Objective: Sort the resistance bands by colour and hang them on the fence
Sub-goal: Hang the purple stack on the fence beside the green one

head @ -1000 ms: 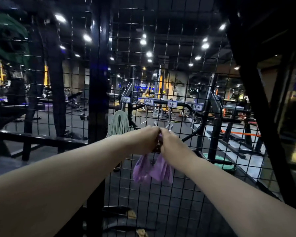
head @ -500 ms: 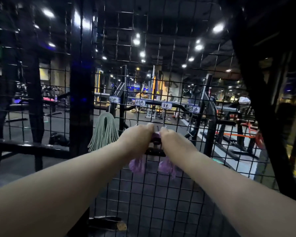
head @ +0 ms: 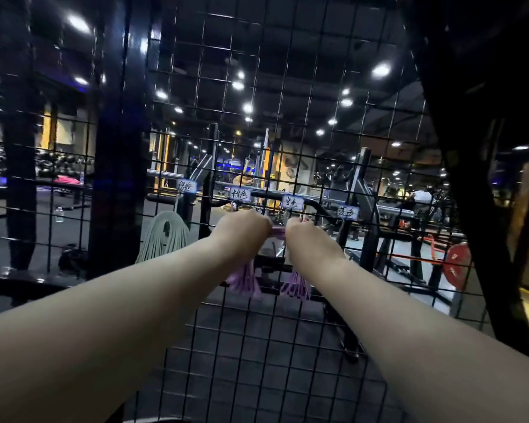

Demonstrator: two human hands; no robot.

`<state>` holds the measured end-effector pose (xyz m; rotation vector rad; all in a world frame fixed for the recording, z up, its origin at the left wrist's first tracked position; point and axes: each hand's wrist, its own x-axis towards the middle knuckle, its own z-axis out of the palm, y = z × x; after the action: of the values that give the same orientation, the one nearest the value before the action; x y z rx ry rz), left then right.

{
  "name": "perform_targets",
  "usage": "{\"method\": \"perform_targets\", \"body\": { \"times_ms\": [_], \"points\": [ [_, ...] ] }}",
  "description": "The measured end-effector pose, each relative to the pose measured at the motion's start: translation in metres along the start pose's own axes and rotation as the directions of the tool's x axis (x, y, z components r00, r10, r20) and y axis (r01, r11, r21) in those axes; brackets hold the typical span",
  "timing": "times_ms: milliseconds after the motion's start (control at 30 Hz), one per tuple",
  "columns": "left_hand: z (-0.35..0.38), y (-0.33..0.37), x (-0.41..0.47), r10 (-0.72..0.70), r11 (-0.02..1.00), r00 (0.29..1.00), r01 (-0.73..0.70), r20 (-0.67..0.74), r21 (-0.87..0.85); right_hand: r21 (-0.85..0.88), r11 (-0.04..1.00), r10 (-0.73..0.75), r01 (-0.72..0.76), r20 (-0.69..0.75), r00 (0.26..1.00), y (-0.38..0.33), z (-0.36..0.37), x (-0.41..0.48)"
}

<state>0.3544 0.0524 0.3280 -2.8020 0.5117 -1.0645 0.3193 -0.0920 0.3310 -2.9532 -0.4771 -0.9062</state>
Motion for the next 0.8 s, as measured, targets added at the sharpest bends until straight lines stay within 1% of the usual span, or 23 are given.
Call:
{"method": "perform_targets", "body": {
  "times_ms": [100, 167, 333, 467, 533, 633, 800],
  "points": [
    [0.009, 0.003, 0.009, -0.013, 0.997, 0.997, 0.019, 0.08, -0.074, -0.014, 1.0, 0.007, -0.006, 0.066, 0.998, 0.003, 0.006, 0.002],
    [0.015, 0.003, 0.016, -0.018, 0.993, 0.993, 0.032, 0.115, -0.118, -0.028, 1.0, 0.012, -0.01, 0.082, 0.997, 0.005, 0.008, 0.004],
    [0.027, 0.003, 0.024, 0.017, 0.993, 0.997, -0.007, 0.081, -0.119, -0.01, 1.0, 0.005, -0.005, 0.043, 0.999, 0.01, 0.013, 0.003],
    [0.034, 0.009, 0.025, -0.063, 0.983, 0.995, 0.076, 0.079, -0.166, -0.019, 1.0, 0.021, -0.02, 0.033, 0.999, 0.008, 0.023, -0.001],
    [0.038, 0.009, 0.021, -0.069, 0.981, 0.996, 0.079, 0.059, -0.179, -0.015, 1.0, 0.024, -0.023, 0.032, 0.999, 0.006, 0.031, -0.003],
    [0.048, 0.012, 0.009, -0.048, 0.982, 0.999, 0.044, -0.016, -0.182, 0.01, 0.999, 0.048, -0.048, 0.034, 0.998, 0.005, 0.043, -0.007],
    [0.058, 0.026, -0.006, -0.102, 0.981, 0.988, 0.081, -0.114, -0.176, 0.089, 0.991, 0.095, -0.095, 0.004, 0.995, 0.003, 0.057, -0.012]
  ]
}}
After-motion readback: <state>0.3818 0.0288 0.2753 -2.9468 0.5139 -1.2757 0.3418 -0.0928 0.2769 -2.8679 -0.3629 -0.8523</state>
